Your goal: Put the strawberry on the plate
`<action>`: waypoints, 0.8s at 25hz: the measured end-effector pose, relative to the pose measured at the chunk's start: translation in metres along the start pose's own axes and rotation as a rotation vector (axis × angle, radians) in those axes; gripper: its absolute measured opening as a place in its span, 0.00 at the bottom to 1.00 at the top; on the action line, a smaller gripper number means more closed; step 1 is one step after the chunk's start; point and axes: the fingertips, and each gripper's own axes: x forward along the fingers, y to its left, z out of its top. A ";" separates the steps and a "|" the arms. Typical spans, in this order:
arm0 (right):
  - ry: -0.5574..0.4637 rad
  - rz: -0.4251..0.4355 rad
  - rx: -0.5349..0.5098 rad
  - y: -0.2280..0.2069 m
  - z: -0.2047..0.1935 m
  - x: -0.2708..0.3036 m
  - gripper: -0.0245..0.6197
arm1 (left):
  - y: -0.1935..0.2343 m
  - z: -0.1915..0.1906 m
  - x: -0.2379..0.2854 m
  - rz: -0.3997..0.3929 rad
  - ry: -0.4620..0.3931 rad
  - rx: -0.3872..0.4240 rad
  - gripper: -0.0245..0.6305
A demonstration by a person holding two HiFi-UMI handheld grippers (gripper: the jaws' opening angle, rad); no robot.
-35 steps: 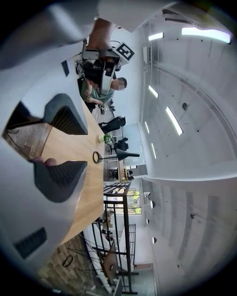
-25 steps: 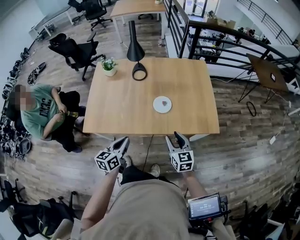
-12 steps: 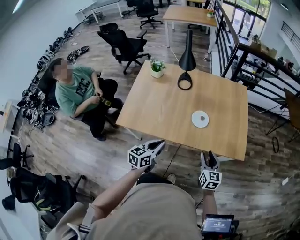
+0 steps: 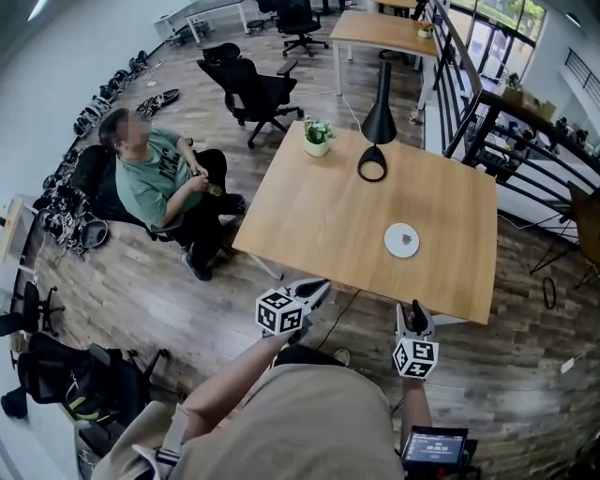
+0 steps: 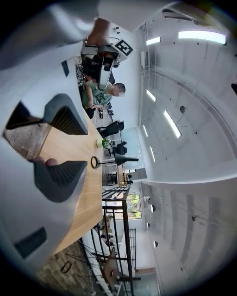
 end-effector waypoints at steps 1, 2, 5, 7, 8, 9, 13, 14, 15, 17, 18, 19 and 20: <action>-0.001 0.003 -0.002 0.000 0.001 0.001 0.31 | 0.000 0.000 0.000 0.000 -0.001 -0.001 0.04; -0.001 0.004 -0.005 0.000 0.001 0.001 0.31 | -0.001 -0.001 0.000 -0.001 -0.001 -0.002 0.04; 0.000 0.005 -0.008 -0.002 0.001 -0.001 0.31 | -0.003 -0.004 0.001 -0.001 0.002 -0.004 0.04; -0.001 0.005 -0.008 -0.004 0.001 -0.004 0.31 | -0.005 -0.006 0.001 0.001 0.004 -0.006 0.04; -0.002 0.006 -0.009 -0.005 0.001 -0.005 0.31 | -0.007 -0.007 0.000 0.001 0.004 -0.006 0.04; -0.003 0.006 -0.010 -0.006 0.001 -0.006 0.31 | -0.008 -0.008 0.000 0.002 0.005 -0.006 0.04; -0.003 0.005 0.001 -0.011 -0.002 -0.014 0.31 | -0.016 -0.015 0.001 0.000 0.012 -0.007 0.04; -0.003 0.004 0.005 -0.012 -0.003 -0.017 0.31 | -0.018 -0.017 0.002 -0.002 0.014 -0.008 0.04; -0.004 0.003 0.008 -0.013 -0.004 -0.019 0.31 | -0.021 -0.018 0.002 -0.003 0.016 -0.007 0.04; -0.004 0.000 0.014 -0.016 -0.005 -0.024 0.31 | -0.025 -0.020 0.004 -0.006 0.021 -0.006 0.04; -0.003 -0.002 0.017 -0.018 -0.007 -0.026 0.31 | -0.027 -0.021 0.005 -0.007 0.023 -0.005 0.04; -0.001 -0.005 0.018 -0.020 -0.009 -0.028 0.31 | -0.029 -0.022 0.006 -0.009 0.026 -0.003 0.04; 0.003 -0.010 0.015 -0.022 -0.011 -0.030 0.31 | -0.031 -0.023 0.007 -0.011 0.029 -0.001 0.04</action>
